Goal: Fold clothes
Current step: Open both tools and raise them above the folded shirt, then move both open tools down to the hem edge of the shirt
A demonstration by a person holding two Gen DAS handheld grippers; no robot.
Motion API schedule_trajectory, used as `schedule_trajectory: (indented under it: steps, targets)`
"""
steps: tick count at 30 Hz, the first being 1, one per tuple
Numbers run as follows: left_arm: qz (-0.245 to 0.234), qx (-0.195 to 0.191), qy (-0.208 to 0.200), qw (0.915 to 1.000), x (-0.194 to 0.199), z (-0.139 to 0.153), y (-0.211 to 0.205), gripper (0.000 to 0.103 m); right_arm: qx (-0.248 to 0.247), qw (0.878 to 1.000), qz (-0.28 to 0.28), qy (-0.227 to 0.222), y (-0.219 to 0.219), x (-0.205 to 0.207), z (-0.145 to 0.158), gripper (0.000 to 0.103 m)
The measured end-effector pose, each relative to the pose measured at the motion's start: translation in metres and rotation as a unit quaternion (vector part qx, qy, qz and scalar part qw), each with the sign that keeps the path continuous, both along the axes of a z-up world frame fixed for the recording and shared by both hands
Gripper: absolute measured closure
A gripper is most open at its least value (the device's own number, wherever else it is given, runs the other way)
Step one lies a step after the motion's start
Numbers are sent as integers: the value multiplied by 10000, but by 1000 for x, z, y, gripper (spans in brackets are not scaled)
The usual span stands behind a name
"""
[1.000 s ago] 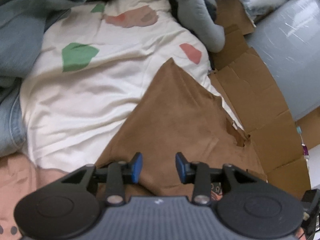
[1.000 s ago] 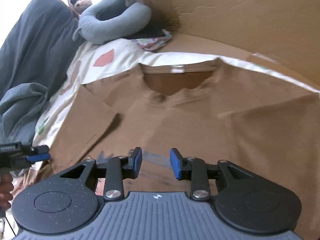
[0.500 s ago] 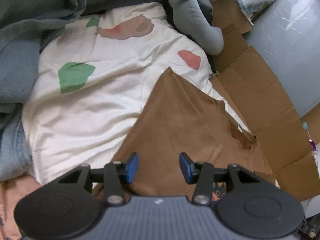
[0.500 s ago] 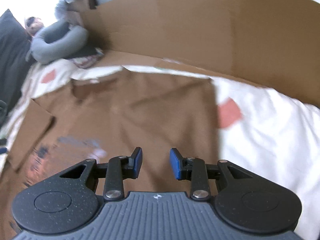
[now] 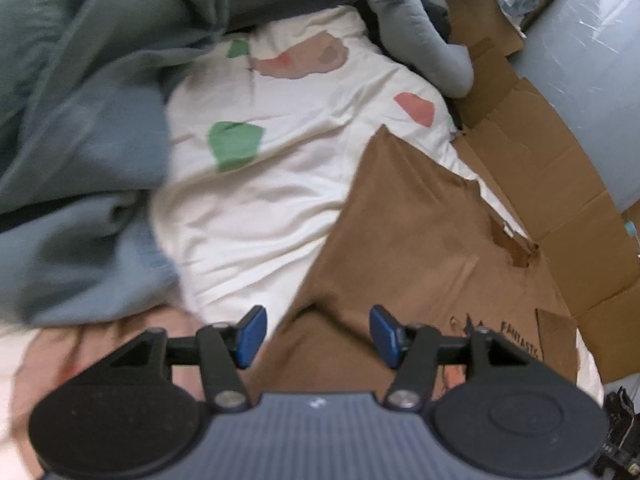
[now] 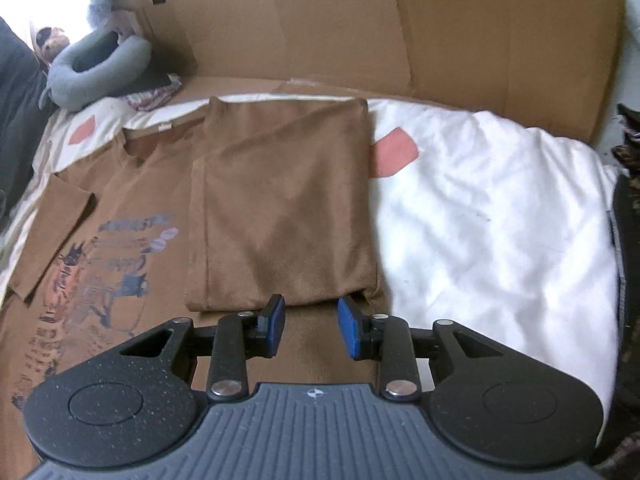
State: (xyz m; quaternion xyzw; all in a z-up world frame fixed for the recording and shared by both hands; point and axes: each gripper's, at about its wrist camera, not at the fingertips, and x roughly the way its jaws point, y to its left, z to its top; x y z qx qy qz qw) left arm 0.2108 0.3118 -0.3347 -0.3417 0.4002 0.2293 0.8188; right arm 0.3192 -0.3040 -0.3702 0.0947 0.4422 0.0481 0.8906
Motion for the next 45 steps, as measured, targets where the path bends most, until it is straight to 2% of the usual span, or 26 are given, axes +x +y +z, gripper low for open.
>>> schedule_trajectory:
  steps: [12, 22, 27, 36, 45]
  targets:
    - [-281, -1, 152, 9995, -43, 46, -12, 41, 20, 9998, 179, -9, -8, -45, 61, 66]
    - [-567, 44, 271, 9980, -79, 82, -34, 37, 23, 9999, 111, 44, -26, -107, 100, 65]
    - [-632, 107, 436, 9970, -102, 91, -41, 37, 25, 9999, 75, 70, -35, -138, 120, 60]
    - [-680, 181, 700, 9951, -138, 100, -53, 37, 185, 9998, -31, 111, -50, -188, 129, 60]
    - [-741, 234, 906, 9929, -162, 91, -61, 37, 304, 9990, -167, 271, -61, -218, 116, 60]
